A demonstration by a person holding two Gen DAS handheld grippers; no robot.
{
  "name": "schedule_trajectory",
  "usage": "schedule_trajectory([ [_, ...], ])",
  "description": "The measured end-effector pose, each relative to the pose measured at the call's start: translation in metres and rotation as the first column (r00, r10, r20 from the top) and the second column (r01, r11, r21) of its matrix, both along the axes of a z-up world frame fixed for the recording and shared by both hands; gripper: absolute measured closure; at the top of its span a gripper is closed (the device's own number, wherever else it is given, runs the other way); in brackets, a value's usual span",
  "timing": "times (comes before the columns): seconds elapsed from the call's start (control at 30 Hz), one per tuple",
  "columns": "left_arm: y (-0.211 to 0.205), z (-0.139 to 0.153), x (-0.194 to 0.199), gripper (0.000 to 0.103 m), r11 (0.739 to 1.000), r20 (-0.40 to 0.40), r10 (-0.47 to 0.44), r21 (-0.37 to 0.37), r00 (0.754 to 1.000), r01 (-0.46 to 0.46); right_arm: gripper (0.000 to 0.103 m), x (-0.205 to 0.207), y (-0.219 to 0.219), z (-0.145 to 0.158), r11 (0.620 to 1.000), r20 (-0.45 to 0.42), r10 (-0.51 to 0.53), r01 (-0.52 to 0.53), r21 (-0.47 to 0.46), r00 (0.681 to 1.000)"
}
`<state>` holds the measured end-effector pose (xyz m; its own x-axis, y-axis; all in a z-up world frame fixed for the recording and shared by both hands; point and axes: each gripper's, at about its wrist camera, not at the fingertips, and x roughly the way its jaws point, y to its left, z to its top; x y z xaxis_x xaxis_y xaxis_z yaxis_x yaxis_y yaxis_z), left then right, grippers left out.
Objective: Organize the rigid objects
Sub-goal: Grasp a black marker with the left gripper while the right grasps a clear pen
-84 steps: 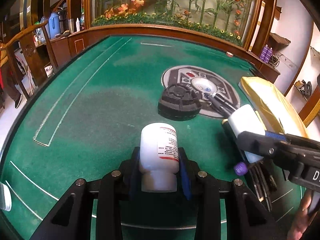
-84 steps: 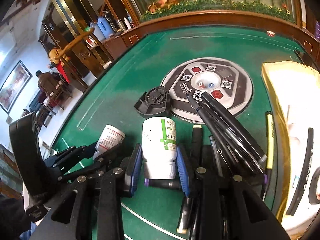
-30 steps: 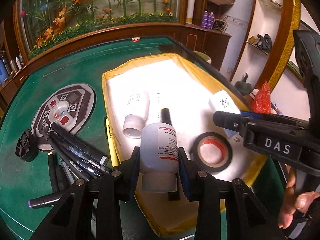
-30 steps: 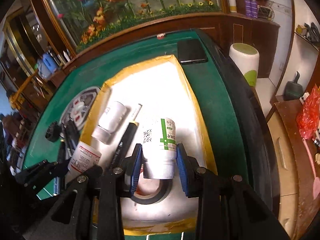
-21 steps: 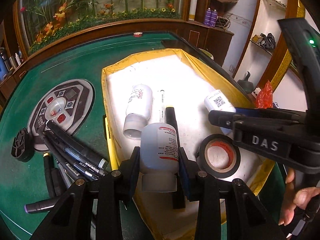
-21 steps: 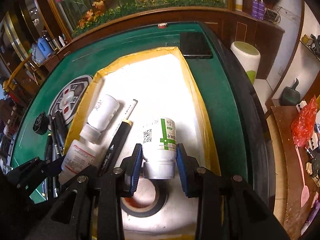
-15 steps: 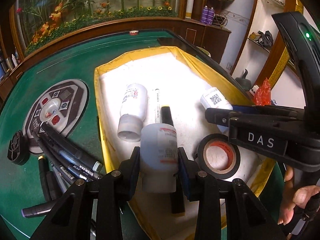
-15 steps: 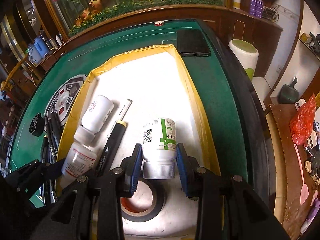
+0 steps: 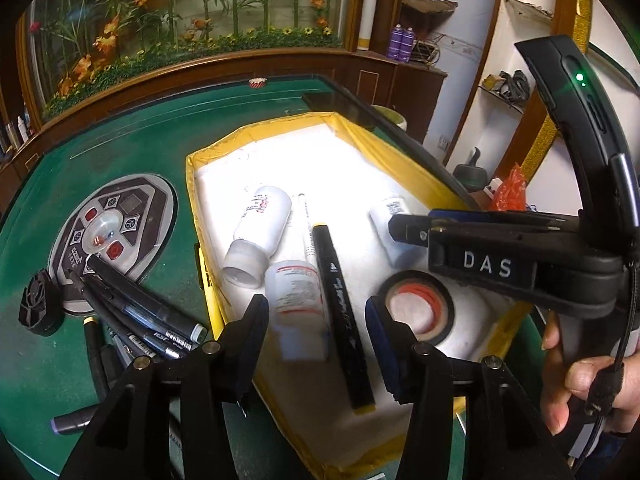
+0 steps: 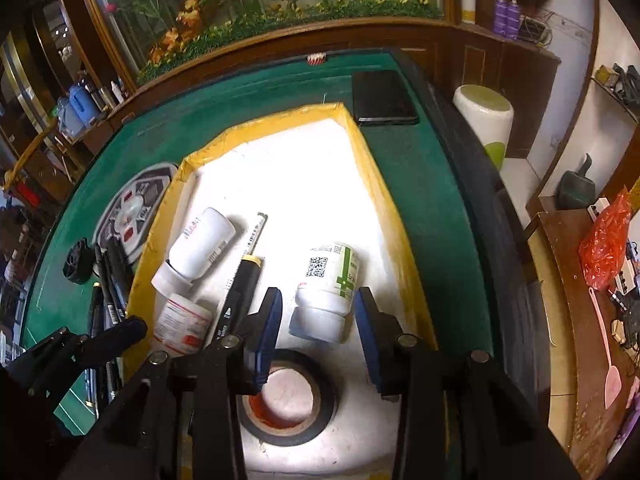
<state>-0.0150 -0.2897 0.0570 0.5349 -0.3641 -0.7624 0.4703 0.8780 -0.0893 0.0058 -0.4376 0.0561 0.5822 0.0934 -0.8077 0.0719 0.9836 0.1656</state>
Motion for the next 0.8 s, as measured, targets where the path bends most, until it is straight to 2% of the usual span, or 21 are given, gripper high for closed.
schedule_trajectory([
  [0.23,0.019,0.011,-0.016,0.05,1.0,0.015,-0.02,-0.019,1.0,0.02,0.067,-0.031,0.005,0.026,0.998,0.097,0.003,-0.009,0.061,0.995],
  [0.43,0.061,0.018,-0.027,0.05,0.999,0.044,0.019,-0.029,0.999,-0.018,0.065,-0.063,0.029,0.044,0.987,0.18,0.07,-0.094,0.129,0.981],
  [0.6,0.108,0.008,-0.011,0.05,0.993,0.061,0.111,0.022,0.992,-0.113,0.064,-0.08,0.055,0.052,0.978,0.208,0.126,-0.157,0.138,0.97],
  [0.73,0.133,-0.004,0.007,0.05,0.988,0.044,0.134,0.076,0.99,-0.137,0.063,-0.086,0.074,0.053,0.971,0.215,0.167,-0.198,0.135,0.962],
  [0.8,0.14,-0.01,0.012,0.05,0.99,0.012,0.109,0.084,0.994,-0.11,0.063,-0.086,0.082,0.051,0.969,0.209,0.179,-0.209,0.133,0.961],
])
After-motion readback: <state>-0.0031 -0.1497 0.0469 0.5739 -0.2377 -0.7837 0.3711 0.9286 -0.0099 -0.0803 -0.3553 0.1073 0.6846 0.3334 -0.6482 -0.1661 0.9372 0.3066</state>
